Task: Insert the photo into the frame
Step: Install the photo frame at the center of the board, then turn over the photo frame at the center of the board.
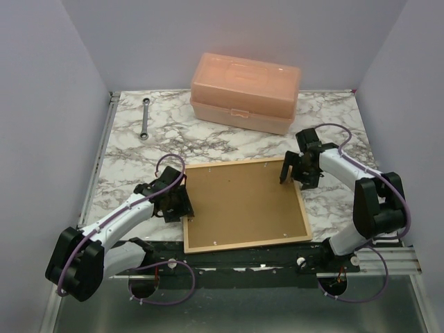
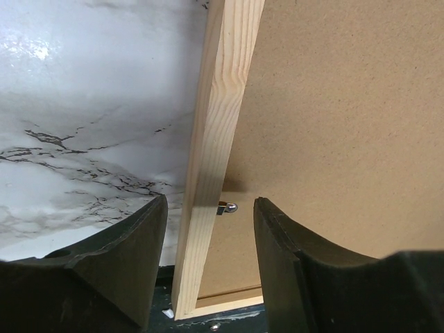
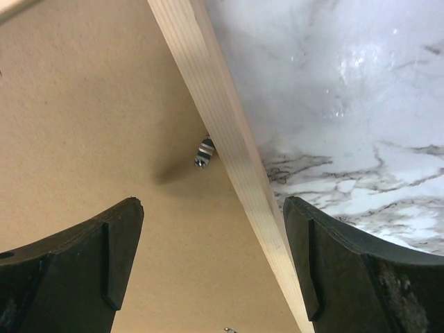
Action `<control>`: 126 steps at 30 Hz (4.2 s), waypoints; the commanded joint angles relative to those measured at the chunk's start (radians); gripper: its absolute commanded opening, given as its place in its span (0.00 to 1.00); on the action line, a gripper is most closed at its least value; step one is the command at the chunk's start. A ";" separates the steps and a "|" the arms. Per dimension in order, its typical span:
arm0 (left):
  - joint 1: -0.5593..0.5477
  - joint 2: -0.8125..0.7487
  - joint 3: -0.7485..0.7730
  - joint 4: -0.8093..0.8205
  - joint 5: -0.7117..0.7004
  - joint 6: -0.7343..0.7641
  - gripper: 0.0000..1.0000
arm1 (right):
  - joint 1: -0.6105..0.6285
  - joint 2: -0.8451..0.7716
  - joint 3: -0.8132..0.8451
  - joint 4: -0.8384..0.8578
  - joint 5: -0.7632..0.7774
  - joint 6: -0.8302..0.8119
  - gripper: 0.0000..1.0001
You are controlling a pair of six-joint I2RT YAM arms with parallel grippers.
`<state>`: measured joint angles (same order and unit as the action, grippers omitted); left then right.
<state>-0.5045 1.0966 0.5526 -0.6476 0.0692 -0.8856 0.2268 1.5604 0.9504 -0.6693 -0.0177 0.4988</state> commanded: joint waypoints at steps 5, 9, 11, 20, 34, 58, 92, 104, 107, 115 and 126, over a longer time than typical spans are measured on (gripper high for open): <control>0.009 -0.014 -0.013 0.004 0.003 0.020 0.55 | -0.010 0.094 0.099 0.011 0.084 0.020 0.85; 0.009 -0.005 -0.013 0.005 0.003 0.022 0.55 | -0.013 0.114 0.113 0.015 0.081 0.020 0.79; 0.009 -0.002 -0.013 0.009 0.004 0.021 0.55 | -0.013 0.113 0.107 0.021 0.079 0.021 0.76; 0.009 0.011 -0.014 0.016 0.005 0.027 0.55 | -0.023 0.126 0.078 0.046 0.075 0.015 0.58; 0.010 0.005 -0.012 0.014 0.010 0.028 0.55 | -0.028 0.147 0.052 0.066 0.103 0.009 0.41; 0.008 -0.058 0.021 -0.086 -0.019 0.059 0.56 | -0.029 0.078 0.017 0.048 -0.031 -0.006 0.71; 0.033 0.210 0.171 0.179 0.266 0.054 0.55 | -0.028 0.024 -0.022 0.066 -0.317 0.049 0.84; 0.156 0.381 0.350 0.119 0.209 0.166 0.55 | 0.000 0.147 0.054 0.135 -0.359 0.079 0.84; 0.163 0.395 0.387 0.079 0.155 0.191 0.56 | 0.014 0.162 0.043 0.156 -0.351 0.086 0.85; 0.165 0.348 0.403 -0.039 -0.051 0.223 0.83 | 0.014 0.125 -0.007 0.140 -0.268 0.060 0.91; 0.164 0.035 0.268 -0.021 -0.002 0.218 0.85 | 0.014 -0.056 -0.134 0.067 -0.220 0.015 0.94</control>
<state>-0.3359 1.3060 0.9035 -0.6853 0.0154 -0.6632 0.2348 1.5669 0.8814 -0.5503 -0.2230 0.5285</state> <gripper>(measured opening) 0.846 0.936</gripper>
